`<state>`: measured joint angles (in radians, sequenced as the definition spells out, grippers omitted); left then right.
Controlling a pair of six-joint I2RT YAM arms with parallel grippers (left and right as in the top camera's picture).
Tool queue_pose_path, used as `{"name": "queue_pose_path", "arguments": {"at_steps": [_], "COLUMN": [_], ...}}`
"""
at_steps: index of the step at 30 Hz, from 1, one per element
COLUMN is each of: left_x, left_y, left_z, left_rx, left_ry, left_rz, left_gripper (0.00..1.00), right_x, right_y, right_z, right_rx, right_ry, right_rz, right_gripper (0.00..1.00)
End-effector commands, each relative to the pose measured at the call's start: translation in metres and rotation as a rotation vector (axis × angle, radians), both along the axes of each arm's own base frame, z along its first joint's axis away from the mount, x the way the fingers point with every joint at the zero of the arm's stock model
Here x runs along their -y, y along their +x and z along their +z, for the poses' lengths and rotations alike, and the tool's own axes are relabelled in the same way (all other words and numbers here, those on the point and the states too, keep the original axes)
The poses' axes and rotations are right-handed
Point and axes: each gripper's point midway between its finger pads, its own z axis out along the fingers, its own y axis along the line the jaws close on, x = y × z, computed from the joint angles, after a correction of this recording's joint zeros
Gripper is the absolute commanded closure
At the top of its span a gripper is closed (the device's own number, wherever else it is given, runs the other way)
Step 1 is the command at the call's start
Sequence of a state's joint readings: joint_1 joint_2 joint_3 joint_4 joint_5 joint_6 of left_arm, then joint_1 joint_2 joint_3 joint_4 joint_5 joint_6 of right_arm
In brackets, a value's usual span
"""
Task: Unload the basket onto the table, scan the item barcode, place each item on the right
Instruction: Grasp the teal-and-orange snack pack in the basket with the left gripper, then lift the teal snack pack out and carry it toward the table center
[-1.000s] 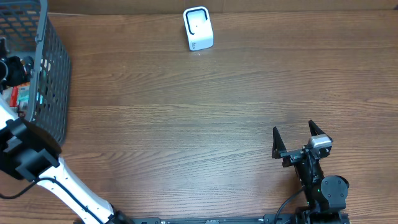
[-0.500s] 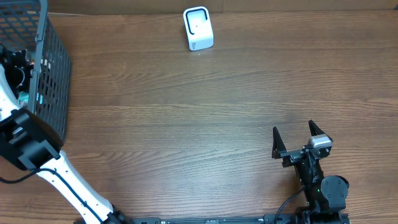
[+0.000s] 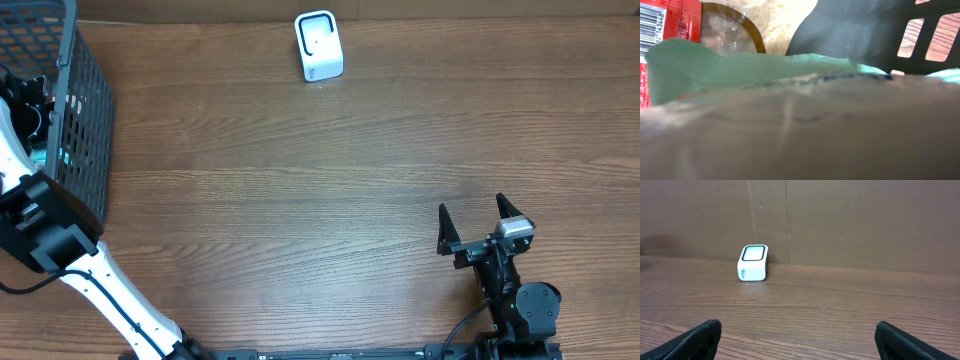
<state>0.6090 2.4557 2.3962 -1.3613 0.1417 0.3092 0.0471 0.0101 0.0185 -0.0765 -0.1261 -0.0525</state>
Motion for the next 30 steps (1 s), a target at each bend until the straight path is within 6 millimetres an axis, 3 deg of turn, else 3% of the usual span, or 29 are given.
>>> {"name": "queue_pose_path", "arguments": {"at_steps": [1,9,18,25,28,30], "left_x": [0.001,-0.002,0.000,0.023,0.047,0.063], "left_y": [0.002,0.005,-0.010,-0.040,-0.054,-0.064], "left_z": [0.006,0.065,0.170,0.273,0.312,0.327], "left_rx": [0.011,0.126,0.307,0.529,0.629,0.661], "left_ry": [0.002,0.073,0.203,0.270,0.254,0.239], "left_rz": [-0.003,0.042,0.139,0.231,0.225,0.221], "left_gripper": [0.50,0.53,0.53,0.53,0.53,0.53], "right_x": [0.001,0.001,0.001,0.001,0.001,0.001], "right_y": [0.001,0.001,0.001,0.001,0.001,0.001], "right_z": [-0.003,-0.003,-0.003,-0.003,-0.003,-0.003], "right_rx": [-0.001,-0.001,-0.001,-0.001,-0.001,-0.001], "right_ry": [-0.002,-0.002,-0.002,-0.002,-0.002,-0.002], "right_rz": [-0.007,-0.007,-0.007,-0.007,-0.007,-0.007], "right_gripper": [0.00,0.00,0.00,0.00,0.00,0.00]}}
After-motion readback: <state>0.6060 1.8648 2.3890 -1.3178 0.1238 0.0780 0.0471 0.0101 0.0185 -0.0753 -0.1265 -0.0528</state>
